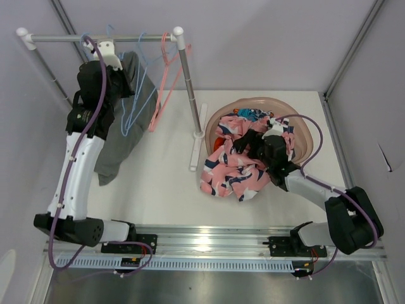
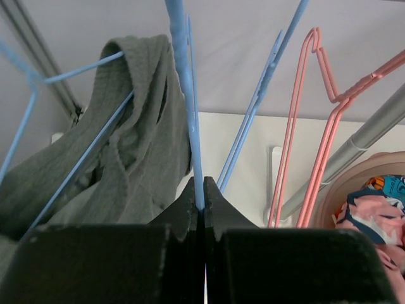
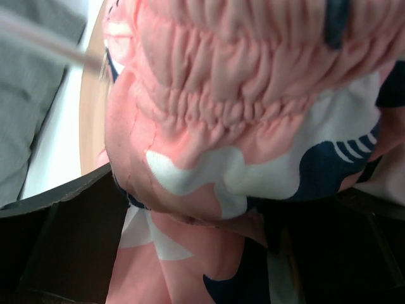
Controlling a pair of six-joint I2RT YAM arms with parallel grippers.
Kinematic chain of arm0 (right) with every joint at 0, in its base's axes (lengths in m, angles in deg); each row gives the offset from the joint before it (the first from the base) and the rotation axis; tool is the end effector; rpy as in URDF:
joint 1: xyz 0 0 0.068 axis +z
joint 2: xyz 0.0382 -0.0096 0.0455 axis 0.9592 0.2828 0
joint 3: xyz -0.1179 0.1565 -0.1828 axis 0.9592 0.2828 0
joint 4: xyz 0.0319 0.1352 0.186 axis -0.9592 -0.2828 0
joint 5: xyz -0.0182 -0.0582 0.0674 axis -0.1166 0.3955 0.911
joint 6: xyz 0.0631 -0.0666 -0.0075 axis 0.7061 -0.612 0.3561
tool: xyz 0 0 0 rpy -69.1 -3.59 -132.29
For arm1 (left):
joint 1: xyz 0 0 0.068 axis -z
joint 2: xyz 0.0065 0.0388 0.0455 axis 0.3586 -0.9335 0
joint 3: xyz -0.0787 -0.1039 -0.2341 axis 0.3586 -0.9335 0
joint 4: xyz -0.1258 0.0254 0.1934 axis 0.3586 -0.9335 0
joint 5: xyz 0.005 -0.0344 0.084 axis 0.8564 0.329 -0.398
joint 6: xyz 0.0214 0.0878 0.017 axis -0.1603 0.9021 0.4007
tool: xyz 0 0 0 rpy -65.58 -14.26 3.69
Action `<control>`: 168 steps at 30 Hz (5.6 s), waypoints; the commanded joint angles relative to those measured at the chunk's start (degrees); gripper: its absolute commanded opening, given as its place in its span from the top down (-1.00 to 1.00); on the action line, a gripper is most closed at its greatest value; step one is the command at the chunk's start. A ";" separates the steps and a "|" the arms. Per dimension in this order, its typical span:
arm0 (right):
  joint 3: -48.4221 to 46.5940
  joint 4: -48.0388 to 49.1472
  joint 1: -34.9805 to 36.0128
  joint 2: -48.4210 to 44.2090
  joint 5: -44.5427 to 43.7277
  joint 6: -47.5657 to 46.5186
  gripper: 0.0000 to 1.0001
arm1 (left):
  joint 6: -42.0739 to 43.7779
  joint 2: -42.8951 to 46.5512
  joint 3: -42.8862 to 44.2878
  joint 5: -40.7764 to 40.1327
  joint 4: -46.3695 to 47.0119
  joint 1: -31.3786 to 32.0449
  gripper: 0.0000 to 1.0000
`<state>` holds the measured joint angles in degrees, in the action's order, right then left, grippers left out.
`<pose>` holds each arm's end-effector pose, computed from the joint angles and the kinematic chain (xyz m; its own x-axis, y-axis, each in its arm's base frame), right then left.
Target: Remove the shorts from the hanger
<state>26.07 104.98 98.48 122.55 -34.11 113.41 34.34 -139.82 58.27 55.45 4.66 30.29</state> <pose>0.2854 0.1265 0.2188 -0.4476 0.3820 -0.8086 -0.1459 0.8609 0.4875 0.2804 -0.0332 0.4714 -0.1776 -0.0932 -0.9797 -0.0084 0.9956 -0.0931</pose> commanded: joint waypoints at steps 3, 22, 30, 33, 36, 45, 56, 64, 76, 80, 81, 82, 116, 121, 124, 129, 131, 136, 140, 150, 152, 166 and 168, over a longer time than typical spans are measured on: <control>2.63 -8.44 5.68 -3.29 0.68 2.38 -0.99 | 4.98 -4.05 1.82 6.88 9.59 -1.10 1.00; 2.37 -11.52 6.12 -7.33 0.32 -0.96 -0.99 | 3.58 -5.29 -2.75 6.45 8.19 -1.28 0.98; 3.78 -15.29 6.29 -11.46 -0.73 -0.43 -0.99 | 2.44 -4.85 -1.96 5.92 4.32 -1.28 -0.40; 3.51 -17.31 6.73 -13.74 -1.79 -0.69 -0.99 | 2.35 -3.18 -0.99 5.04 3.71 -1.28 -0.81; 3.60 -18.89 7.17 -15.33 -2.58 -0.96 -0.99 | 1.91 -1.25 0.06 2.85 2.48 -1.28 -0.94; 5.18 -21.10 7.26 -19.81 -3.19 -2.27 -0.99 | -0.47 10.69 -5.89 -0.74 7.73 -1.28 -0.95; 5.88 -21.71 6.65 -23.85 -1.44 -3.60 -0.99 | 4.36 9.23 -11.37 -16.49 14.96 -2.24 -0.96; 7.38 -26.27 4.54 -29.13 0.14 -5.18 -0.99 | 4.11 -5.18 2.68 -12.63 11.45 -9.10 -0.96; 9.66 -27.78 -0.03 -33.44 3.13 -6.67 -0.99 | 4.72 -14.25 9.21 -12.63 8.63 -12.35 -0.86; 9.84 -27.43 -1.44 -33.35 5.15 -6.76 -0.99 | 4.63 -14.08 6.92 -12.72 9.24 -13.23 -0.75; 10.01 -26.99 -1.61 -33.26 5.68 -6.76 -0.99 | 4.55 -13.90 5.44 -12.45 9.59 -13.32 -0.71; 10.28 -26.90 -1.88 -33.18 5.86 -6.59 -0.99 | 4.37 -13.55 4.12 -12.28 10.12 -13.58 -0.67; 9.84 -26.89 -2.76 -31.94 7.09 -6.50 -0.99 | -0.46 -7.84 0.41 -5.94 8.81 -14.03 1.00; 5.80 -29.53 -1.27 -33.52 6.83 -7.02 -0.99 | 1.81 -6.87 4.19 -10.67 6.96 -11.22 1.00; 1.50 -31.54 1.45 -33.18 4.99 -9.04 -0.99 | 3.13 -6.34 7.35 -13.67 5.47 -9.28 1.00; -8.59 -35.07 5.59 -31.77 3.92 -12.91 -0.99 | 3.76 -4.24 11.49 -15.88 3.71 -5.94 1.00; -11.94 -37.17 6.38 -30.63 2.52 -13.96 -0.99 | 3.40 -3.71 12.46 -16.31 2.75 -5.76 1.00; -22.83 -42.18 9.02 -26.94 3.13 -16.52 -0.99 | 1.47 -1.25 16.32 -18.25 -2.77 -4.19 1.00; -27.86 -41.58 14.10 -24.74 7.00 -15.55 -0.99 | -0.46 2.00 16.07 -20.36 -7.80 -2.51 1.00; -44.28 -37.80 47.67 -3.95 -18.12 -19.77 -0.99 | -4.95 11.06 10.53 -23.00 -16.07 -0.58 1.00; -50.24 -36.75 52.95 0.73 -21.63 -20.38 -0.99 | -4.69 11.85 9.38 -22.82 -16.59 -0.58 1.00; -85.41 -37.44 60.61 31.41 -25.96 -21.79 -0.99 | -4.42 17.04 2.79 -21.85 -15.72 -0.58 1.00; -87.62 -37.45 60.70 33.26 -26.13 -21.62 -0.99 | -4.68 17.30 2.61 -21.42 -15.72 -0.58 1.00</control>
<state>-56.34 66.64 158.65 153.31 -58.16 92.52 30.76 -124.46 60.35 33.86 -16.30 29.26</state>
